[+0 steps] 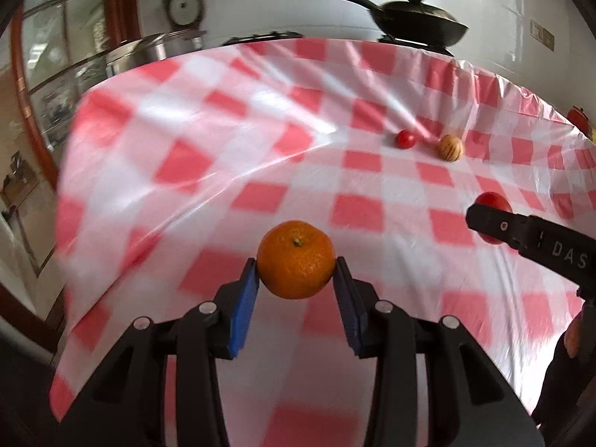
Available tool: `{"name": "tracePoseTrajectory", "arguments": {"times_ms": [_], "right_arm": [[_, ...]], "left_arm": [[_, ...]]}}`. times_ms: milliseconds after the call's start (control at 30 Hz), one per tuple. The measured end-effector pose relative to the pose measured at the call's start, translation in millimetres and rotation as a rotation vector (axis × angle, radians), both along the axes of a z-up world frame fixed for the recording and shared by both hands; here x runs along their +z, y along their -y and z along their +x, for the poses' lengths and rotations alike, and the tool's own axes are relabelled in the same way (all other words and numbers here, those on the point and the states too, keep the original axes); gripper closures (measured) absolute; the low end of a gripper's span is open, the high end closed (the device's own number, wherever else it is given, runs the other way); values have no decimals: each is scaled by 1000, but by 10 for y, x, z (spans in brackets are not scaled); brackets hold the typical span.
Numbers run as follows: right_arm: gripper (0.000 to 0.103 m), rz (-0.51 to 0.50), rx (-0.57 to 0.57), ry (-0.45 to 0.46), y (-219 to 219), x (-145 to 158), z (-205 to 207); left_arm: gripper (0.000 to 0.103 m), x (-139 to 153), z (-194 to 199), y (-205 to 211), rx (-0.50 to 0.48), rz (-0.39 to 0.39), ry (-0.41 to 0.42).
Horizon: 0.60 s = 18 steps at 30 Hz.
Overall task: Organize fruits
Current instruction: 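Carry the tomato and orange to the white box and open both tools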
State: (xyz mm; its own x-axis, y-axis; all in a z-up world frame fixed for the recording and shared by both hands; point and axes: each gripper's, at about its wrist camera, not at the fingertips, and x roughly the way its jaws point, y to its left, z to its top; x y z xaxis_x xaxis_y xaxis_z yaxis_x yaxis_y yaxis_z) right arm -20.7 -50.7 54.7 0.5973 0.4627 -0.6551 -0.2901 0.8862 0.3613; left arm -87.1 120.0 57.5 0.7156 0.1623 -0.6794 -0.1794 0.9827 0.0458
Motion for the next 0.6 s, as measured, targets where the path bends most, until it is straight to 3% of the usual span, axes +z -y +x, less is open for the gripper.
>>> {"name": "tracePoseTrajectory", "arguments": {"times_ms": [600], "right_arm": [[66,-144,438,137,-1622,55,-1726]], "left_arm": [[62,-153,-1950,-1192,220,-43,44]]}}
